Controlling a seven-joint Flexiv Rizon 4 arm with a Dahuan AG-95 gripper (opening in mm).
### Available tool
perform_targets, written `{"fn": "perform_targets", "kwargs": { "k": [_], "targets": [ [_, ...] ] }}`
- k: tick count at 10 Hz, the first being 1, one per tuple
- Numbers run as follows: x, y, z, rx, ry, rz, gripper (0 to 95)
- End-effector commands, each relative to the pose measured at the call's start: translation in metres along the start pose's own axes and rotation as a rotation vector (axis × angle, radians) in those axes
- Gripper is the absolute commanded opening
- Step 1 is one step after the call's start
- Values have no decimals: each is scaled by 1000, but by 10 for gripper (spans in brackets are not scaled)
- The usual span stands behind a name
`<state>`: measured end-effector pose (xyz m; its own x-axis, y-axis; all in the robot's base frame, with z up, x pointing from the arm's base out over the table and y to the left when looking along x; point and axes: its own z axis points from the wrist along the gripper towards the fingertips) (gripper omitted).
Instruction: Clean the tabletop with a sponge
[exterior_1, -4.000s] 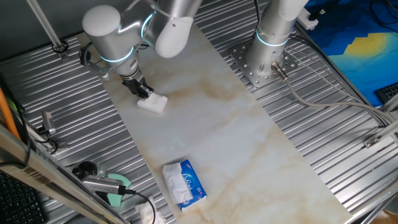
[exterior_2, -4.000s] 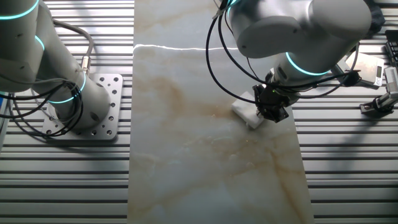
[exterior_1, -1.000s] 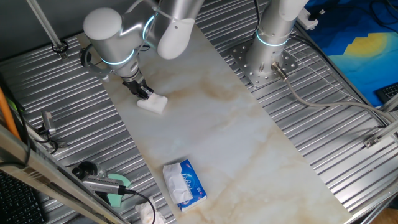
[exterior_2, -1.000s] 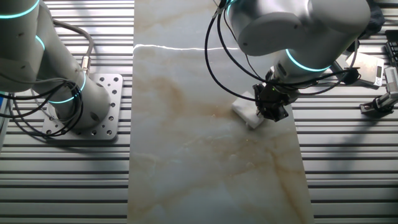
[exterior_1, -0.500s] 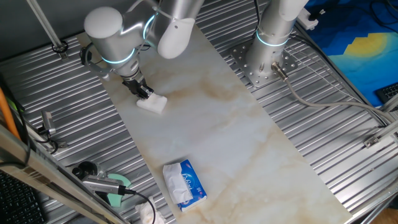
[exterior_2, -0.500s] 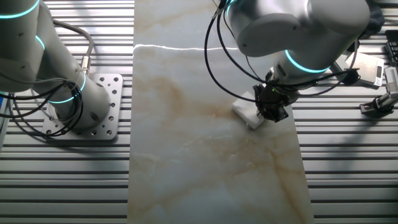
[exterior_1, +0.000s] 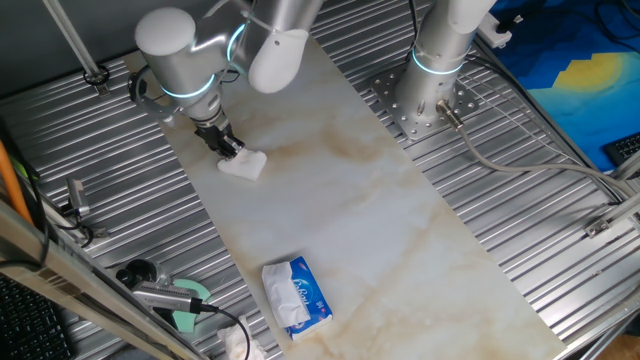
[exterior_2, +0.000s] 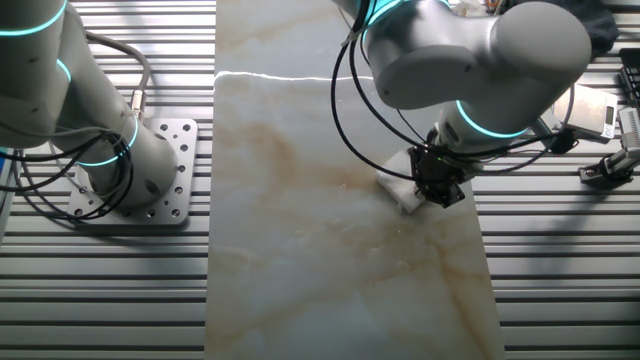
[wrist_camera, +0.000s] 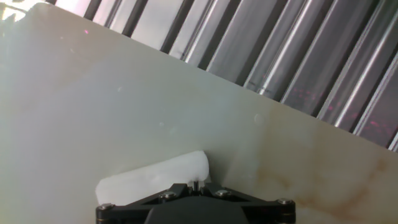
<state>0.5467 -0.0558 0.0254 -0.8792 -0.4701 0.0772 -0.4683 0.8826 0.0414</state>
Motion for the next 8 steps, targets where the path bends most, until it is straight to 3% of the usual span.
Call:
{"fn": "perform_targets", "kwargs": {
  "k": [1,8],
  "targets": [
    [1,-1,0,1,0,-3,0],
    [-5,-21,-5,8,5,-21,0]
  ]
}}
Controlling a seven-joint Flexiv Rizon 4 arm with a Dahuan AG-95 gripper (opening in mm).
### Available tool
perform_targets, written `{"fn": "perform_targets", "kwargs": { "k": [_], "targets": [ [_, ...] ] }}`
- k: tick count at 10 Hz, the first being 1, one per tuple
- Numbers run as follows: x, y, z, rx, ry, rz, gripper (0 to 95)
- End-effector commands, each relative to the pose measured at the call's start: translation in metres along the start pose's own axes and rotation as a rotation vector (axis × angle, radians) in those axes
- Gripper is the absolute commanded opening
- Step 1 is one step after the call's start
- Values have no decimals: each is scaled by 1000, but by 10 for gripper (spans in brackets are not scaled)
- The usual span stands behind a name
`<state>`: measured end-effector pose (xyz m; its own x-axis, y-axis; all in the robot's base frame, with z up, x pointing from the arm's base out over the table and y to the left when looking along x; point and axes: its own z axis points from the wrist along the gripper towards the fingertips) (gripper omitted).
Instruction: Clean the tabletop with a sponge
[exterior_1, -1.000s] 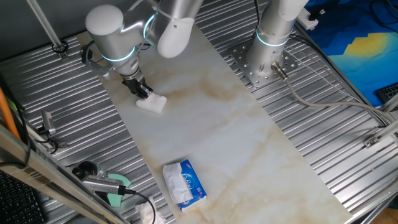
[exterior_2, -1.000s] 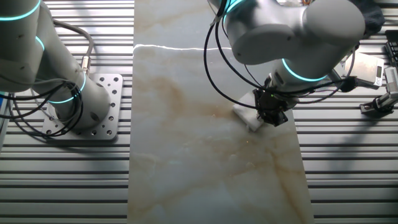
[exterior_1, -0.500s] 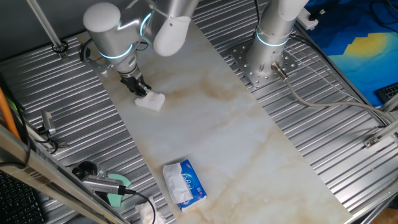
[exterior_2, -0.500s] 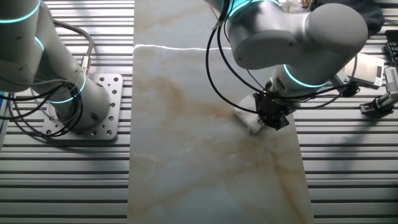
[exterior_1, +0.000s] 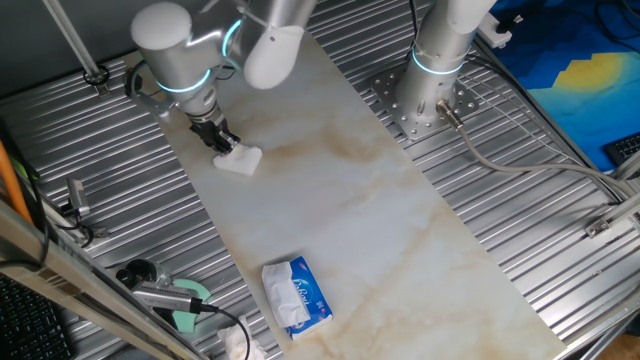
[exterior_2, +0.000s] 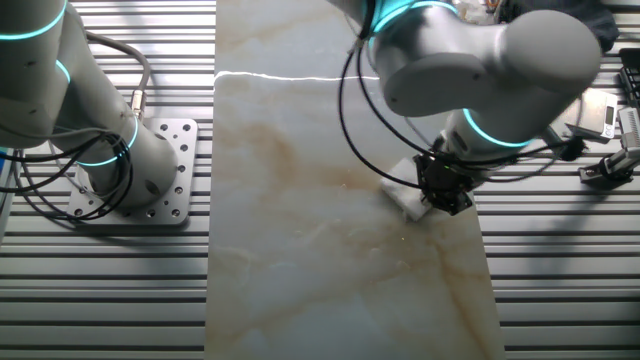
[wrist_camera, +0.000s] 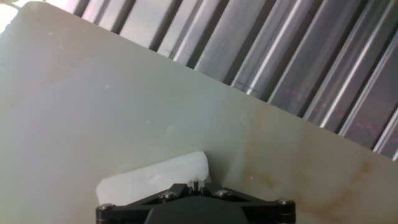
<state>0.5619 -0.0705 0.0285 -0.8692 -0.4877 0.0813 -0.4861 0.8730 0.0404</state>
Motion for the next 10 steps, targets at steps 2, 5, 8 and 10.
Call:
{"fn": "perform_targets", "kwargs": {
  "k": [2,5,8,10],
  "targets": [
    [-2,-10,-2,8,1,-10,0],
    [-7,-24,-2,10,1,-26,0],
    [-14,-38,-4,9,1,-41,0],
    [-23,-45,-5,10,1,-45,0]
  ]
}}
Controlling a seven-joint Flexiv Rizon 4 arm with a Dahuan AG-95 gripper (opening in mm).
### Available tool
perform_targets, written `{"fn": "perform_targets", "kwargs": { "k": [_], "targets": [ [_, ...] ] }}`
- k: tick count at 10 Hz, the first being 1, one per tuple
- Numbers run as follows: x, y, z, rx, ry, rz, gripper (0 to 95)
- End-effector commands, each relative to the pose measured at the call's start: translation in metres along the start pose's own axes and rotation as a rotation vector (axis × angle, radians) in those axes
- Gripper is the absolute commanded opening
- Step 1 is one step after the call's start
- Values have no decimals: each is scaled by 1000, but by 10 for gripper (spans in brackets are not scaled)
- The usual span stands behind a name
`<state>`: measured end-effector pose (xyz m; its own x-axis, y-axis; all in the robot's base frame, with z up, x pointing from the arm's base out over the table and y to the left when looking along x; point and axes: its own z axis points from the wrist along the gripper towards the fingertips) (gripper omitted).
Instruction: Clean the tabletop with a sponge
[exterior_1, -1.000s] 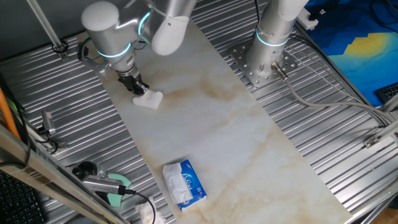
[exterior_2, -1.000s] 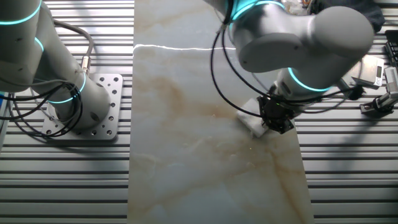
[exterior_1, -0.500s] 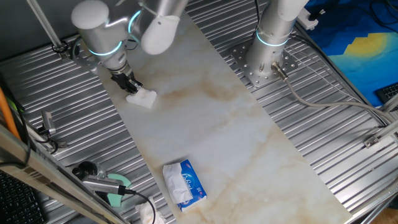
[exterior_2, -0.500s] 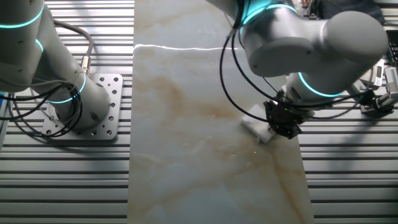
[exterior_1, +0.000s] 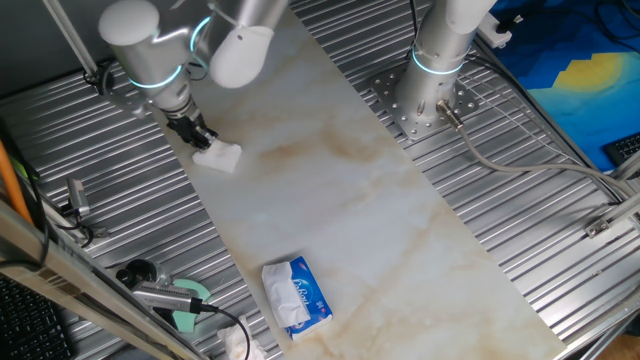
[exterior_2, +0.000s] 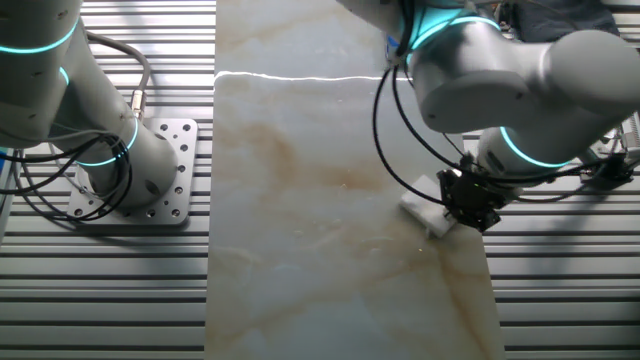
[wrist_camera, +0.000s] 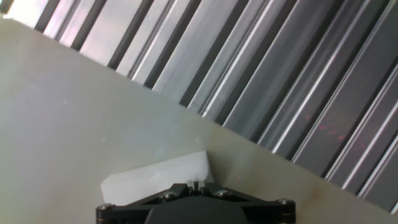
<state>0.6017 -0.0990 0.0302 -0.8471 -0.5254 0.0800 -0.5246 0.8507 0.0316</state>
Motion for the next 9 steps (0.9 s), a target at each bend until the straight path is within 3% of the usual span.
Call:
{"fn": "perform_targets", "kwargs": {
  "k": [1,4,9],
  "targets": [
    [-5,-3,0,-3,0,-2,0],
    [-20,-8,-3,-10,4,9,0],
    [-33,6,2,-12,5,62,0]
  ]
}}
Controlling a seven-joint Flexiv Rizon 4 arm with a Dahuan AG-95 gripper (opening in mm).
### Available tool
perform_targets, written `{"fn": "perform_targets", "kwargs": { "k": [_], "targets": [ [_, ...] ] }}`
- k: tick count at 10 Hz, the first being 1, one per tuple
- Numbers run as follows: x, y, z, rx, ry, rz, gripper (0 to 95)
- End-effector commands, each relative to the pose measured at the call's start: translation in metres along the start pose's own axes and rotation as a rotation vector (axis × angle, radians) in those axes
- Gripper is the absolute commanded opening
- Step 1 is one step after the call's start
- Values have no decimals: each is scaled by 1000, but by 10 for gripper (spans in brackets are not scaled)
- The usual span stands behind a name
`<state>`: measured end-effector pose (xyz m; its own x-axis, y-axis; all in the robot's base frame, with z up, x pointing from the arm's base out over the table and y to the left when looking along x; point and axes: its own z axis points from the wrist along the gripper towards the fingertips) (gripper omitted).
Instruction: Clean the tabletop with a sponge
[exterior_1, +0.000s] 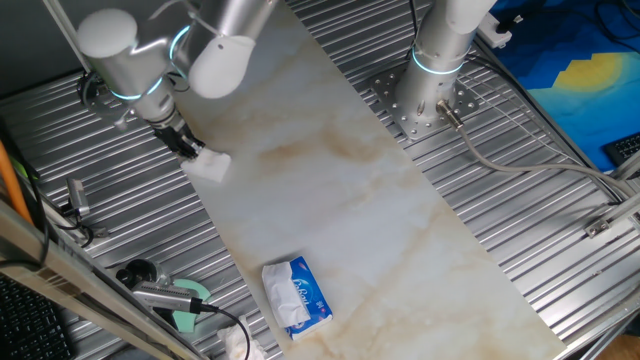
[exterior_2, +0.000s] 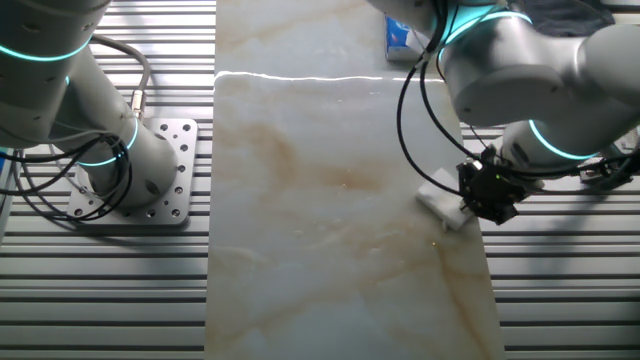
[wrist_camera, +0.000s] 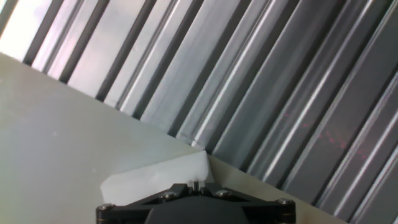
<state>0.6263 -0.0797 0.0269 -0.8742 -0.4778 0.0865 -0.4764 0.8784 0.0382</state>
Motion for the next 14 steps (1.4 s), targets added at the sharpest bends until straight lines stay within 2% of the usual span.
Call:
{"fn": "perform_targets", "kwargs": {
  "k": [1,9,14],
  "targets": [
    [-5,6,1,-1,2,17,0],
    [-23,47,0,-5,21,116,0],
    [-25,65,1,-4,22,157,0]
  ]
}}
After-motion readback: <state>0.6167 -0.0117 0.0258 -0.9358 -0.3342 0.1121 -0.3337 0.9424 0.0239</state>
